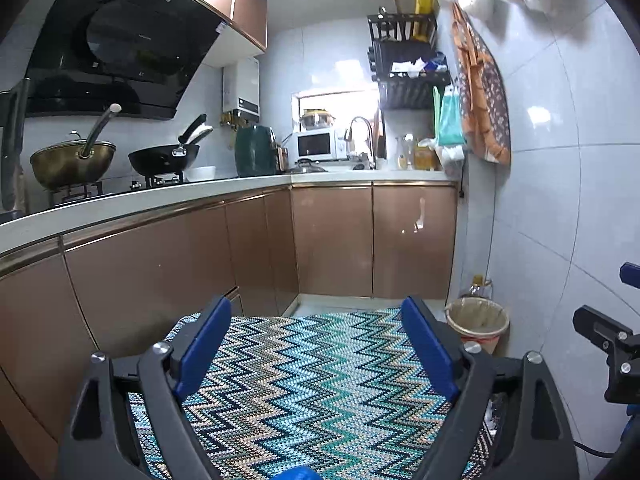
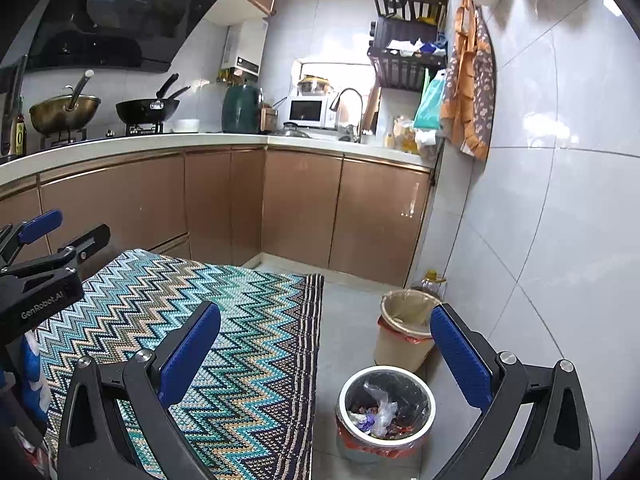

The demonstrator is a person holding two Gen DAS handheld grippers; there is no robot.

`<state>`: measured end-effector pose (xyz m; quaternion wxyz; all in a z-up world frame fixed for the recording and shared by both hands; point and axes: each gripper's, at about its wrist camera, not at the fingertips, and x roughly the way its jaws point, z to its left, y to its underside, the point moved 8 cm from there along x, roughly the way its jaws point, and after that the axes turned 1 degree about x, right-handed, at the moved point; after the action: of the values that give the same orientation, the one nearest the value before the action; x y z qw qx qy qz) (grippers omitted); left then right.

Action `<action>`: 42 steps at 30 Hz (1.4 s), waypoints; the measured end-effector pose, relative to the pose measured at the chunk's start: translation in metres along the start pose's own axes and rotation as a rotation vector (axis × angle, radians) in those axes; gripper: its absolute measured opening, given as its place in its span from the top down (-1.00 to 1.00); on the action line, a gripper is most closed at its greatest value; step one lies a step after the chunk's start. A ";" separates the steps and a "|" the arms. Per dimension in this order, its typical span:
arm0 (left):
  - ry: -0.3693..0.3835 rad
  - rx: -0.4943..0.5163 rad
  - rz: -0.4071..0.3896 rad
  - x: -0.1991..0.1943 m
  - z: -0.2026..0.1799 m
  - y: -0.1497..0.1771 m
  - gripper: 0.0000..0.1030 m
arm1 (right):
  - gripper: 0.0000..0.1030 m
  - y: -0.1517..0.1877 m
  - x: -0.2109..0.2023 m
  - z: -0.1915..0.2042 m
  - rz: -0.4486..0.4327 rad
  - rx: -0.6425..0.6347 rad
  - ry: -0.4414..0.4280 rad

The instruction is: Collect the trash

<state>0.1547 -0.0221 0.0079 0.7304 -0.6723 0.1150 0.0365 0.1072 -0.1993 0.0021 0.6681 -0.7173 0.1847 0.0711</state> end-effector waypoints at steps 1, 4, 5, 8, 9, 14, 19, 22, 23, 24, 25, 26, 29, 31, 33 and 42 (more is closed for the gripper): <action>-0.001 -0.002 -0.004 -0.002 0.002 -0.001 -0.71 | -0.99 0.000 -0.002 0.001 -0.003 -0.002 0.003; -0.006 -0.006 -0.013 -0.008 0.006 -0.002 -0.71 | -0.99 0.000 -0.005 0.002 -0.004 -0.009 0.004; -0.009 -0.005 -0.014 -0.009 0.006 -0.002 -0.72 | -0.99 0.000 -0.006 0.002 -0.005 -0.009 0.004; -0.017 -0.012 -0.017 -0.013 0.010 -0.003 -0.72 | -0.99 0.000 -0.009 0.004 -0.011 -0.014 0.003; -0.017 -0.014 -0.017 -0.013 0.010 -0.004 -0.72 | -0.99 -0.001 -0.009 0.003 -0.013 -0.016 0.001; -0.022 -0.019 -0.018 -0.016 0.012 -0.004 -0.72 | -0.99 -0.001 -0.012 0.001 -0.023 -0.018 -0.001; -0.006 -0.026 -0.001 -0.017 0.011 0.000 -0.72 | -0.99 -0.001 -0.014 0.000 -0.030 -0.017 0.001; -0.008 -0.022 0.000 -0.018 0.012 0.001 -0.72 | -0.99 0.000 -0.014 -0.002 -0.028 -0.015 0.000; -0.007 -0.023 0.001 -0.019 0.012 0.001 -0.72 | -0.99 0.001 -0.014 -0.003 -0.028 -0.014 -0.002; -0.006 -0.023 0.002 -0.019 0.012 0.002 -0.72 | -0.99 0.001 -0.014 -0.004 -0.028 -0.013 -0.003; -0.006 -0.022 0.002 -0.019 0.012 0.002 -0.72 | -0.99 0.001 -0.014 -0.003 -0.028 -0.013 -0.003; -0.008 -0.021 0.003 -0.020 0.012 0.002 -0.72 | -0.99 0.001 -0.015 -0.003 -0.029 -0.013 -0.003; -0.009 -0.020 0.006 -0.020 0.012 0.003 -0.72 | -0.99 0.000 -0.015 -0.003 -0.029 -0.012 -0.005; -0.009 -0.025 0.014 -0.020 0.012 0.004 -0.72 | -0.99 0.000 -0.015 -0.002 -0.029 -0.012 -0.006; -0.012 -0.026 0.024 -0.018 0.013 0.006 -0.72 | -0.99 0.001 -0.015 -0.003 -0.026 -0.011 -0.006; -0.026 -0.025 0.045 -0.016 0.014 0.008 -0.72 | -0.99 0.002 -0.012 -0.007 -0.018 0.002 -0.012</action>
<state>0.1387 -0.0055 0.0045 0.7223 -0.6782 0.1199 0.0630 0.0945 -0.2039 0.0046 0.6705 -0.7178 0.1744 0.0692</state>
